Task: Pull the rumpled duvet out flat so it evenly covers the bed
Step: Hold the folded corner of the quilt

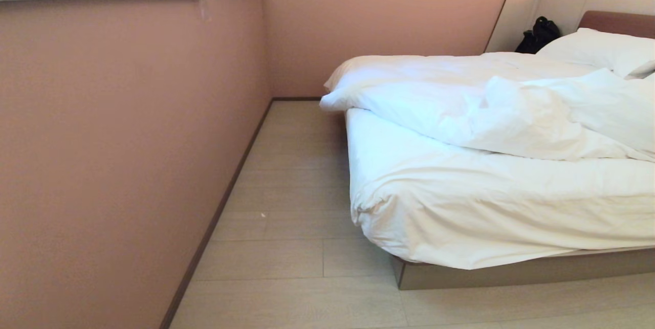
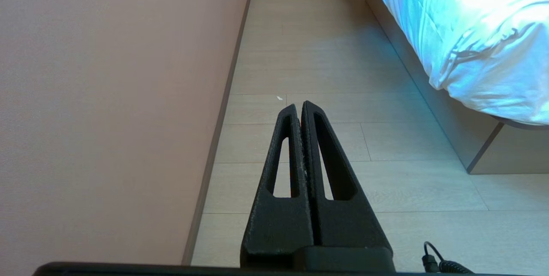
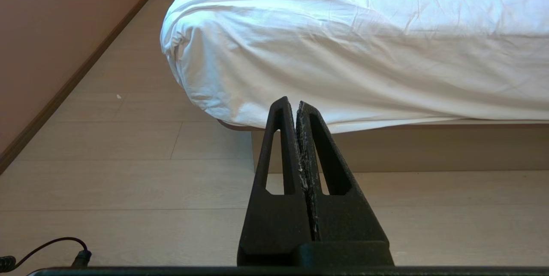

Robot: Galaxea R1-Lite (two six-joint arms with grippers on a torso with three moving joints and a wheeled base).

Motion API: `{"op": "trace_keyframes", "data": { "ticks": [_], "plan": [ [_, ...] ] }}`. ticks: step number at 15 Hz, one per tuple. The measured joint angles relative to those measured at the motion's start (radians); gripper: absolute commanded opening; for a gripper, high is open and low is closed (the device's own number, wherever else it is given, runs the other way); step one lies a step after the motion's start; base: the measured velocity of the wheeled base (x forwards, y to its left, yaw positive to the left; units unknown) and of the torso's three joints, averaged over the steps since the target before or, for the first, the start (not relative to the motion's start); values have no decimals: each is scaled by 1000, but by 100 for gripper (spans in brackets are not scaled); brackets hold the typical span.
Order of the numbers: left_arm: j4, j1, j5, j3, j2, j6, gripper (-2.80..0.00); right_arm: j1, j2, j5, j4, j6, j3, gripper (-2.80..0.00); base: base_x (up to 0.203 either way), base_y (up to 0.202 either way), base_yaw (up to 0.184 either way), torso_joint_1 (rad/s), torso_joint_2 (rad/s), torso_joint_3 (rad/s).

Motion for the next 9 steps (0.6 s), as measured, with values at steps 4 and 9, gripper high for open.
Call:
{"op": "trace_keyframes", "data": {
  "ticks": [4,9],
  "plan": [
    [-1,0,0,0,0,-2,-280,0,0,0,1,0,0,-280,0,0,0,0,0,0],
    [1,0,0,0,0,0,-280,0,0,0,1,0,0,-280,0,0,0,0,0,0]
  ]
}}
